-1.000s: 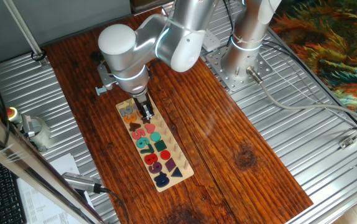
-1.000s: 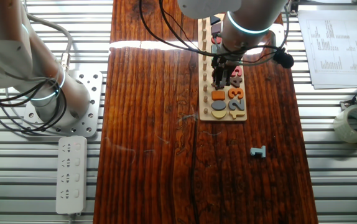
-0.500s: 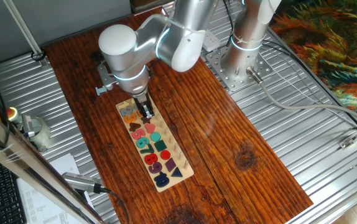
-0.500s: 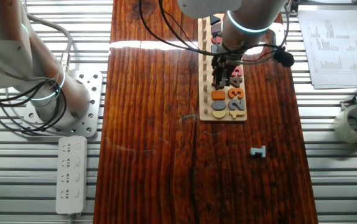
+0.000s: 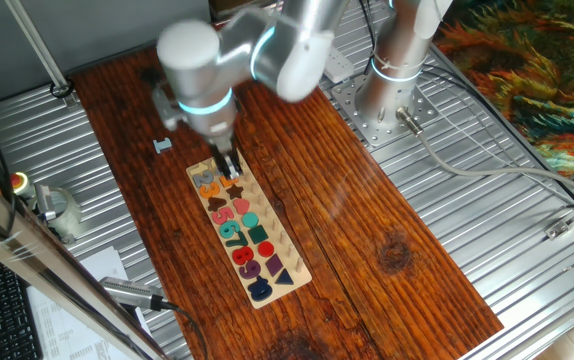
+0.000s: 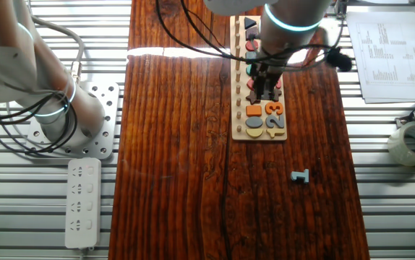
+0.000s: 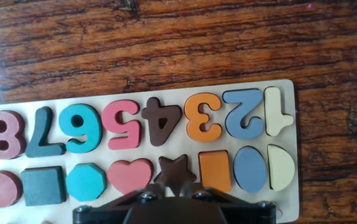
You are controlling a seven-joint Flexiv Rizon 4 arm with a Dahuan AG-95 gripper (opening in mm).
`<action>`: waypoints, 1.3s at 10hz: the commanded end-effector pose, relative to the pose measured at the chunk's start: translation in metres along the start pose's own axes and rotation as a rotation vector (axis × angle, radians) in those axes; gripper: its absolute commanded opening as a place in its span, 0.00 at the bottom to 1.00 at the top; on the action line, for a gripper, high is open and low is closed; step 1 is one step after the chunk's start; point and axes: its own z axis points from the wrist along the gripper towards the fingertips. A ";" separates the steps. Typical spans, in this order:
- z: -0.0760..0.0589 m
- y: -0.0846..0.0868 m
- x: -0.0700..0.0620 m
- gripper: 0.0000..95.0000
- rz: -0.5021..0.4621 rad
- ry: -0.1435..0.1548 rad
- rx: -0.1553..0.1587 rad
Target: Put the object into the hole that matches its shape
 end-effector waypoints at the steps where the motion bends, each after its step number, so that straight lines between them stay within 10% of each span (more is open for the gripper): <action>1: -0.033 -0.023 -0.003 0.00 0.001 -0.009 -0.006; 4: -0.064 -0.052 0.001 0.00 -0.004 -0.024 0.012; 13: -0.064 -0.056 0.002 0.00 -0.013 -0.014 0.051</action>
